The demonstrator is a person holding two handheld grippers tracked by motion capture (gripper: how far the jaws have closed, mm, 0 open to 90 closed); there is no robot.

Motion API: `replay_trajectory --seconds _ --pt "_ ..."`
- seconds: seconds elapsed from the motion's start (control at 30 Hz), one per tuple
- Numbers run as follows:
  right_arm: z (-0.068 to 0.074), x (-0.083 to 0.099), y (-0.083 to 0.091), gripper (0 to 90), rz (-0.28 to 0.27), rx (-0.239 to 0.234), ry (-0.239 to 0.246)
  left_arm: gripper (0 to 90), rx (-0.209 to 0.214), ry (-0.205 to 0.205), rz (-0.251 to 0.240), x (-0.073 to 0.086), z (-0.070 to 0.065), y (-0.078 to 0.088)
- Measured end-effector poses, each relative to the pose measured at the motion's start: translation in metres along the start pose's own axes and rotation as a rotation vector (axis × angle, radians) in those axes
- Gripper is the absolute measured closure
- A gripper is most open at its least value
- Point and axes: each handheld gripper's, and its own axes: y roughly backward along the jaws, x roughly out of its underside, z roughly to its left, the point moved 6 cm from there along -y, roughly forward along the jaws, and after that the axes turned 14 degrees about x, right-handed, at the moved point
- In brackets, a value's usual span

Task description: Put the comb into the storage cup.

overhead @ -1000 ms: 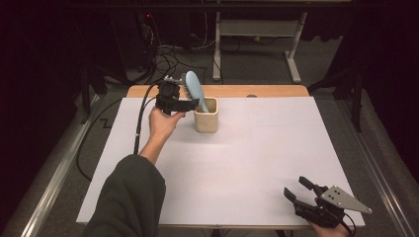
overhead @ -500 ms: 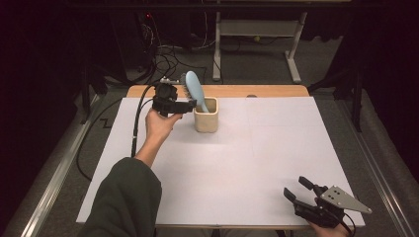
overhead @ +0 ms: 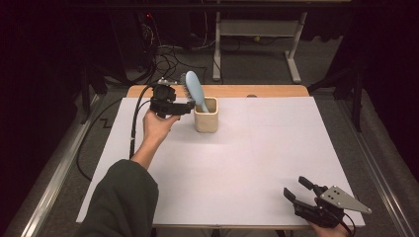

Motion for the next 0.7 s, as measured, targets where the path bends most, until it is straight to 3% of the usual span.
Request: replay_trajectory --seconds 0.7 --pt "0.0 0.0 -0.001 32.4 0.001 0.0 -0.001 22.4 0.005 -0.007 -0.007 0.005 0.001 0.011"
